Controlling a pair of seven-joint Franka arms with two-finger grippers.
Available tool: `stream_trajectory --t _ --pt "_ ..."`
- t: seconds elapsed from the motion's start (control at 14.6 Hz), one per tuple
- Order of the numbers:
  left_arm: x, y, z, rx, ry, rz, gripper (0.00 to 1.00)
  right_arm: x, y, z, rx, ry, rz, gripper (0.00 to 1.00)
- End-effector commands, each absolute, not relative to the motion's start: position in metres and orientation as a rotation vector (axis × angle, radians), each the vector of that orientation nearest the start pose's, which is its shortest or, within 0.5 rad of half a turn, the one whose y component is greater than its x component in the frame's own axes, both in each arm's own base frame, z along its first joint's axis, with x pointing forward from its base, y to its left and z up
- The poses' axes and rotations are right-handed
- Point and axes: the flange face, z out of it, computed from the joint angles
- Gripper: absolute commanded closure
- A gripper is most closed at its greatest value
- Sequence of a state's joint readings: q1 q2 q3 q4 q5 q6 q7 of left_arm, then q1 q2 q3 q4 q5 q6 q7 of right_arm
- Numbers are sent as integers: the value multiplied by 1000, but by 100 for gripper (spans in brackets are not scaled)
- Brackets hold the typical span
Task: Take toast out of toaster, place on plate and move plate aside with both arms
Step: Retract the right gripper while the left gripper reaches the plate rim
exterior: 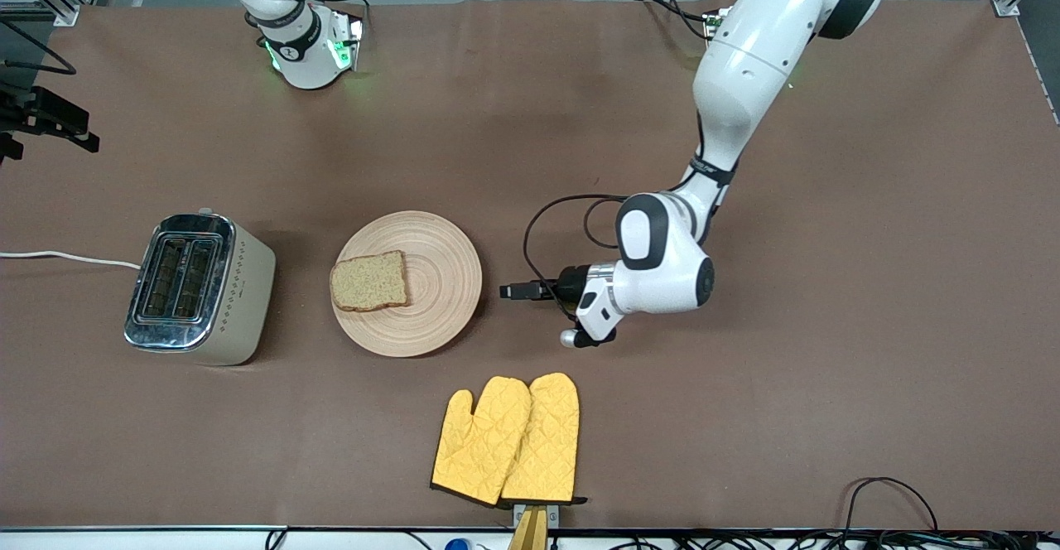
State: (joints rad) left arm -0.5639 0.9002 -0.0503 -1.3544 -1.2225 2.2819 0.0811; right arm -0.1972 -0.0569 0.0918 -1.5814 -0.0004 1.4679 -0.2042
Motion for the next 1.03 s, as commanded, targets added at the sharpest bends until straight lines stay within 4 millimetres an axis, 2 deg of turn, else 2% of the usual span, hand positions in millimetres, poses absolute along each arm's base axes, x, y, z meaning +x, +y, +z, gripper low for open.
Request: stream_trajectory --t 0.0,0.07,0.34,0.69,0.82,0.89,0.96 --pt "596 -471 186 2185 198 -224 0 522 -52 647 -3154 -184 69 0" --pt "588 -481 181 2188 199 -218 0 523 -51 653 -3154 -186 52 0" --pt "576 -510 166 2179 193 -193 1 522 -48 652 -3152 -181 63 0" --pt "563 -528 156 2171 207 -177 4 523 -41 650 -3150 -196 73 0" --pt "558 -533 157 2180 196 -145 11 523 -42 650 -3150 -193 73 0" --pt "555 -536 155 2189 184 -125 17 523 -42 650 -3150 -193 73 0" --pt "551 -539 152 2197 168 -106 28 523 -41 650 -3150 -196 75 0"
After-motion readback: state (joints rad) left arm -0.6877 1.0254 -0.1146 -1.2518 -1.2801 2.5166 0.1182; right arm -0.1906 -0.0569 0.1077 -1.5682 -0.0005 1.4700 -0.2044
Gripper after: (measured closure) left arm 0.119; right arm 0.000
